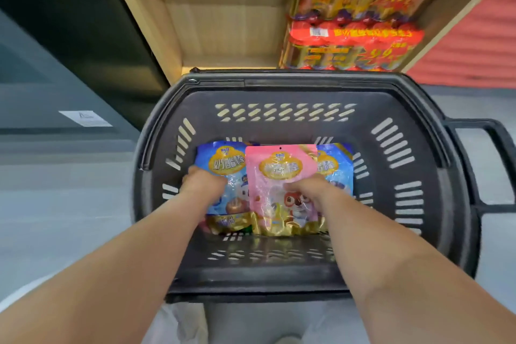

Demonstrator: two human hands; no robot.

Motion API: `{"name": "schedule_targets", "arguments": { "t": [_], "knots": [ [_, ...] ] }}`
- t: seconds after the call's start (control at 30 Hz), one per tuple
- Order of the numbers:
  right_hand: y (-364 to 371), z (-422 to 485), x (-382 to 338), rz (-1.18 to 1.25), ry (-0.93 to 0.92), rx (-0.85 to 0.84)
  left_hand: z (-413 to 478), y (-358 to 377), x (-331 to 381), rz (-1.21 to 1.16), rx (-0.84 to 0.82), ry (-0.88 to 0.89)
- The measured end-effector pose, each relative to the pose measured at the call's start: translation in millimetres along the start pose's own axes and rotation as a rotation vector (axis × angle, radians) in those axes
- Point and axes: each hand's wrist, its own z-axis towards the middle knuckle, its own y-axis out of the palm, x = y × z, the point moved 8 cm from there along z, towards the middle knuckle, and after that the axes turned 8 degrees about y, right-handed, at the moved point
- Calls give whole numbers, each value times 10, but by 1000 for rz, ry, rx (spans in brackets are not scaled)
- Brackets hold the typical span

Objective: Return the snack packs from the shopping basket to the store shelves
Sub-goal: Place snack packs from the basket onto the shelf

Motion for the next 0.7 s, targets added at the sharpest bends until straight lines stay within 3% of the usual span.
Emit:
{"name": "schedule_targets", "arguments": {
  "t": [0.1,0.3,0.43,0.6,0.7],
  "knots": [
    [11,78,-40,-24,-33,10,118,56,-4,-27,14,-59],
    [-341,-216,-233,-196,-163,208,227,302,42,-40,56,-161],
    [-641,-348,-120,-63,-189,258,265,362,48,37,132,-232],
    [-659,-345,-52,30,-166,212,206,358,17,-97,374,-250],
    [-579,-311,-54,55,-141,160,201,320,-6,-209,502,-128]
  ]
}}
